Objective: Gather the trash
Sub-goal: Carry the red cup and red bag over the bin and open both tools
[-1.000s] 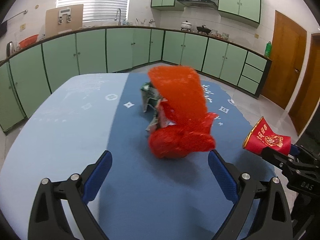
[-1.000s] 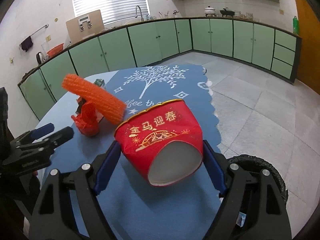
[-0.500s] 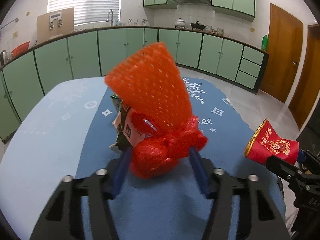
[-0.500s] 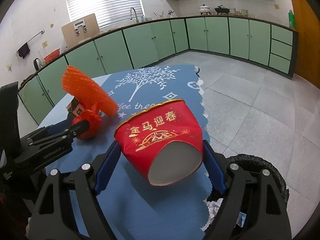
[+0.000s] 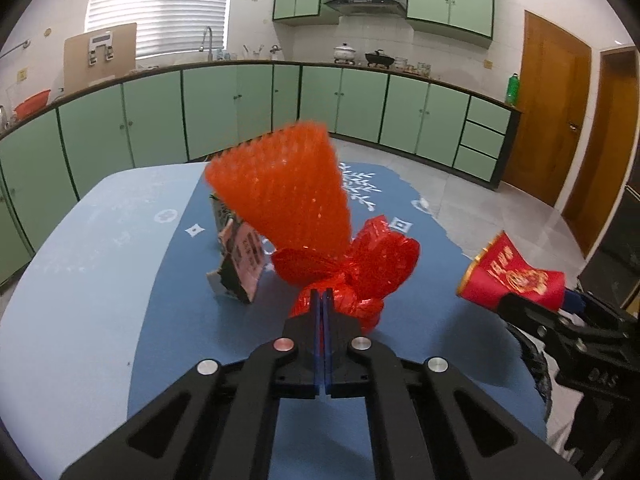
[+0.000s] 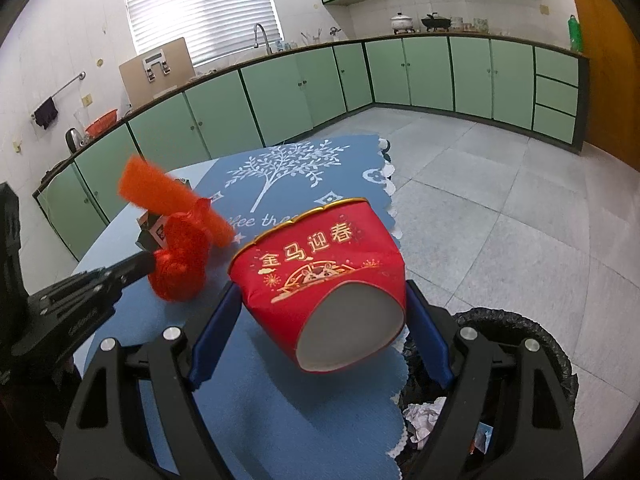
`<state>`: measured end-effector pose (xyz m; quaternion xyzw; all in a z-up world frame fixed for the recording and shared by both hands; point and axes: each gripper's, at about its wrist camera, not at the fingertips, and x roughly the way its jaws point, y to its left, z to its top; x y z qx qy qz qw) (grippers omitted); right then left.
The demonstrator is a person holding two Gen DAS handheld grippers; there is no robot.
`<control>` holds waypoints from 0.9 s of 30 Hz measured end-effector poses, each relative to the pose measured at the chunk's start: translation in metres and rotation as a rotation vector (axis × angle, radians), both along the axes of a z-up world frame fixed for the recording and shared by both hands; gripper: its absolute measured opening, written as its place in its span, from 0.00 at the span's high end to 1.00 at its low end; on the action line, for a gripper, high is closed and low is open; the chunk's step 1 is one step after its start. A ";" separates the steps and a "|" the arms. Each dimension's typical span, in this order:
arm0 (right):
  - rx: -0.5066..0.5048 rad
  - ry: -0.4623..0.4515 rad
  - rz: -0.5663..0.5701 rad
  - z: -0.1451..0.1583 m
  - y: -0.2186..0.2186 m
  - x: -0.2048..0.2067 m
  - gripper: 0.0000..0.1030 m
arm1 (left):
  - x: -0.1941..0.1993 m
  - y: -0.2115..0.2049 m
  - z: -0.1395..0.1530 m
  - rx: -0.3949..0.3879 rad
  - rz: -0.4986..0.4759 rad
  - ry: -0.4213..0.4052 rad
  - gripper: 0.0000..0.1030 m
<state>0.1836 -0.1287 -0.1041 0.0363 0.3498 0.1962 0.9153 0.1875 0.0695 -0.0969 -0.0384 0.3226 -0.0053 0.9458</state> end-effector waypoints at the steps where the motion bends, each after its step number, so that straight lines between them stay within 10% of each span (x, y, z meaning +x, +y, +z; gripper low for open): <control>1: -0.001 -0.002 -0.003 0.001 -0.001 -0.001 0.24 | -0.003 -0.001 0.002 -0.001 -0.005 -0.002 0.99; 27: 0.022 -0.111 -0.089 0.052 -0.048 -0.055 0.24 | -0.069 -0.038 0.046 -0.051 -0.134 -0.088 0.99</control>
